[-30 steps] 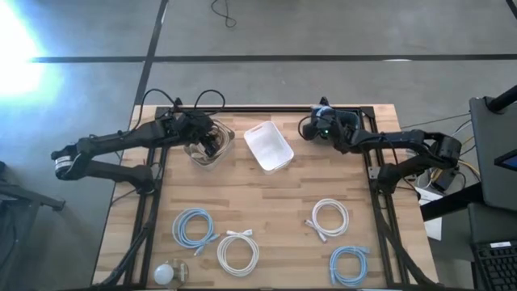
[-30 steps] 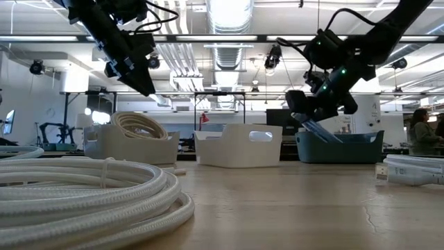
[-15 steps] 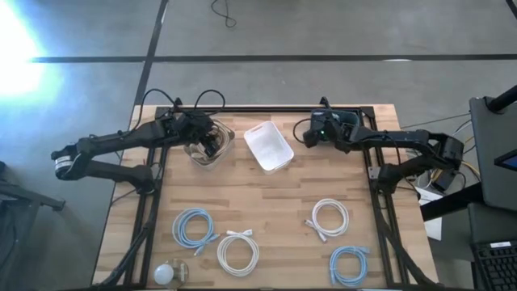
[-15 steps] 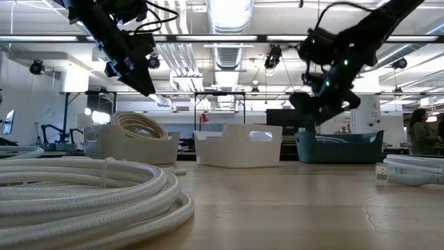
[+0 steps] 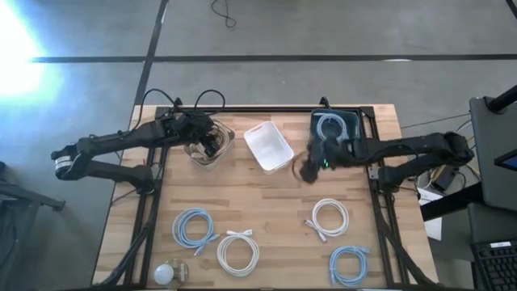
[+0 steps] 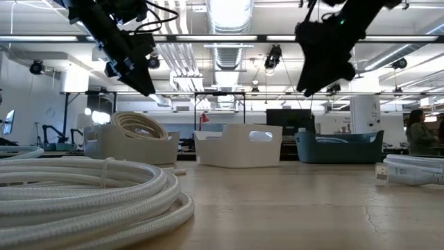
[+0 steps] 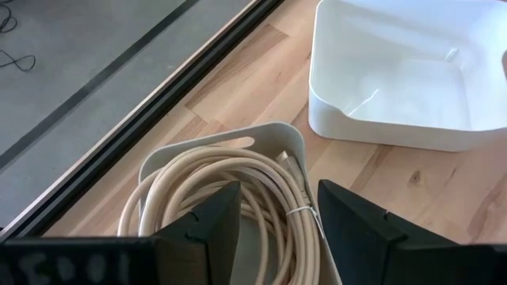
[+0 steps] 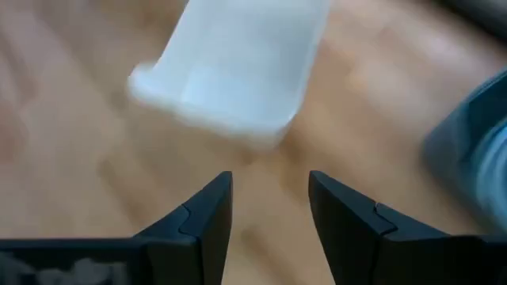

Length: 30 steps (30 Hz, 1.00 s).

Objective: Sort HDMI cables
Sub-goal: Put the top white hdmi cable into the white bin

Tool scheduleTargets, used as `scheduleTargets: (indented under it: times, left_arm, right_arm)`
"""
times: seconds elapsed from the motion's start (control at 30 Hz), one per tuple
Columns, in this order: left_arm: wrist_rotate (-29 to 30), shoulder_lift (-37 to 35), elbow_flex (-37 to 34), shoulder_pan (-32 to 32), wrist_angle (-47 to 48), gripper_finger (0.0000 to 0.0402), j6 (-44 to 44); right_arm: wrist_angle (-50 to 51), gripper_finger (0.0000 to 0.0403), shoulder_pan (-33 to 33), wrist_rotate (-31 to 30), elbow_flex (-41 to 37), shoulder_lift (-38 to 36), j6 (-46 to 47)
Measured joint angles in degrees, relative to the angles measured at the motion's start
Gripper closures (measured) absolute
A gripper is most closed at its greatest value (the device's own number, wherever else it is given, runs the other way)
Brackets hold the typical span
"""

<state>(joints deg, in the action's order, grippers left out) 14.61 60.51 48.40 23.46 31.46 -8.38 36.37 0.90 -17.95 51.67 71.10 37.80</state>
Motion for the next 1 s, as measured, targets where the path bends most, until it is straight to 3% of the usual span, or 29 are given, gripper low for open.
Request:
scheduleTargets:
  times: [0.17, 0.47, 0.63, 1.0]
  left_arm:
    - [0.0, 0.0, 0.0, 0.0, -0.13, 0.0225, -0.24]
    - [-0.06, 0.0, -2.09, 0.0, -2.38, 0.0225, -0.28]
    - [-0.17, 0.0, -3.44, 0.04, -3.22, 0.0225, -0.47]
    - [-7.64, 0.0, -3.65, 0.04, -8.66, 0.0225, 0.58]
  right_arm:
    - [7.08, 0.0243, -9.88, 1.65, 1.8, 3.56, 11.52]
    - [21.79, 0.0243, -17.05, 16.06, 1.29, 12.91, 24.88]
    - [18.35, 0.0243, -19.03, 25.87, 1.29, 19.21, 24.62]
    - [25.84, 0.0243, -19.8, 26.46, 5.89, 27.81, 21.43]
